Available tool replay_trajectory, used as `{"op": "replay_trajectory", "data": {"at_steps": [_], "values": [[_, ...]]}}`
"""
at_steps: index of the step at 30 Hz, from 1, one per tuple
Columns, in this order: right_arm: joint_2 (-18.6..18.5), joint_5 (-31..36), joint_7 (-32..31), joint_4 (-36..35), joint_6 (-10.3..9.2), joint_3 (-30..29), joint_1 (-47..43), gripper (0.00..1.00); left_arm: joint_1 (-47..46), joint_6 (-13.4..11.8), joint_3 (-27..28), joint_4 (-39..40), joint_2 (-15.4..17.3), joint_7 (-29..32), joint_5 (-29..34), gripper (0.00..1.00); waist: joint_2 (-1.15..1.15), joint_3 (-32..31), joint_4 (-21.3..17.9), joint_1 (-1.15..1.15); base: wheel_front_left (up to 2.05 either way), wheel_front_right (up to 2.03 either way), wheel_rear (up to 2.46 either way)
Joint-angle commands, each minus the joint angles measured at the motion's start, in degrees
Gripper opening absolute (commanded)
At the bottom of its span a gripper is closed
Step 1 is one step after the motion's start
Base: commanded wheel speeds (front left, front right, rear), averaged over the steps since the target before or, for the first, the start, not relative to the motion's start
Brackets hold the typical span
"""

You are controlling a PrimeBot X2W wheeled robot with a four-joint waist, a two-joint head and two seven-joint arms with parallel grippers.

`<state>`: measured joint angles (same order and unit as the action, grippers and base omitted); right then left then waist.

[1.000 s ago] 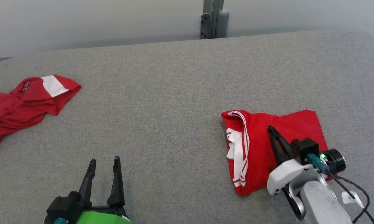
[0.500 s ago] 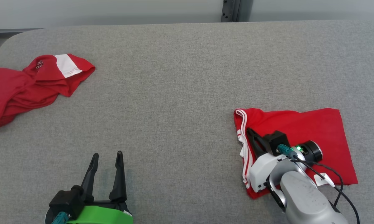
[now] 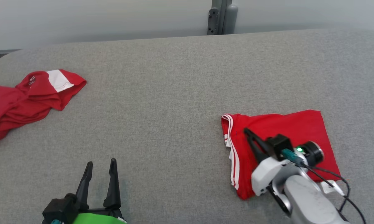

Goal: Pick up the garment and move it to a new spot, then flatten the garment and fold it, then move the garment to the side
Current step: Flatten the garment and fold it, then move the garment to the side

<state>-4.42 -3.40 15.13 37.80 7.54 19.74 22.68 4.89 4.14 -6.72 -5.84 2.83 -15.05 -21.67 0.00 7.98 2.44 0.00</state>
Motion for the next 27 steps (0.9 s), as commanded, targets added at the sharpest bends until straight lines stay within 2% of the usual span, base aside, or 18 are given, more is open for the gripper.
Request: {"op": "replay_trajectory", "data": {"at_steps": [1, 2, 7, 12, 14, 18, 23, 27], "values": [[-2.0, -0.4, 0.0, -3.2, -0.10, -1.6, -2.9, 0.73, 1.3, 0.2, 0.7, 0.0, 0.1, -0.2, -0.5, 1.00, 0.00, -3.0, -2.3, 0.00, 0.00, 0.00, 0.00], [-3.0, -0.5, 0.0, -6.1, -0.09, -2.8, -4.8, 1.00, 1.9, 0.2, 1.1, 0.1, 0.1, -0.2, -0.5, 1.00, 0.00, -3.8, -2.9, 0.00, 0.00, 0.00, 0.00], [-8.3, -2.6, 0.0, -19.2, -0.09, -11.2, -14.5, 1.00, 4.3, 0.6, 2.6, 0.5, 0.1, -0.2, 0.1, 1.00, 0.00, -7.0, -5.1, 0.00, 0.00, 0.00, 0.00], [-11.3, -5.2, 0.0, -25.1, -0.09, -19.0, -21.9, 1.00, 5.2, 0.8, 4.1, 0.8, 0.1, -0.2, 1.2, 1.00, 0.00, -8.1, -6.1, 0.00, 0.00, 0.00, 0.00], [-11.8, -5.1, 0.0, -25.4, -0.07, -21.3, -24.6, 1.00, 5.4, 0.9, 4.3, 0.6, 0.1, -0.2, 2.0, 1.00, 0.00, -8.4, -6.3, 0.00, 0.00, 0.00, 0.00], [-10.5, -6.1, 0.0, -24.0, -0.09, -26.4, -28.0, 1.00, 5.4, 1.3, 4.3, 0.0, 0.1, -0.2, 3.1, 1.00, 0.00, -8.8, -6.1, 0.00, 0.00, 0.00, 0.00], [-9.2, -5.6, 0.0, -23.0, -0.08, -27.9, -29.0, 1.00, 5.4, 1.5, 4.6, -0.4, 0.1, -0.2, 3.4, 1.00, 0.00, -9.0, -5.8, 0.00, 0.00, 0.00, 0.00], [-8.8, -6.5, 0.0, -23.6, -0.07, -26.8, -27.7, 1.00, 5.7, 1.6, 4.7, -0.5, 0.1, -0.2, 3.6, 1.00, 0.00, -8.7, -5.4, 0.00, 0.00, 0.00, 0.00]]}}
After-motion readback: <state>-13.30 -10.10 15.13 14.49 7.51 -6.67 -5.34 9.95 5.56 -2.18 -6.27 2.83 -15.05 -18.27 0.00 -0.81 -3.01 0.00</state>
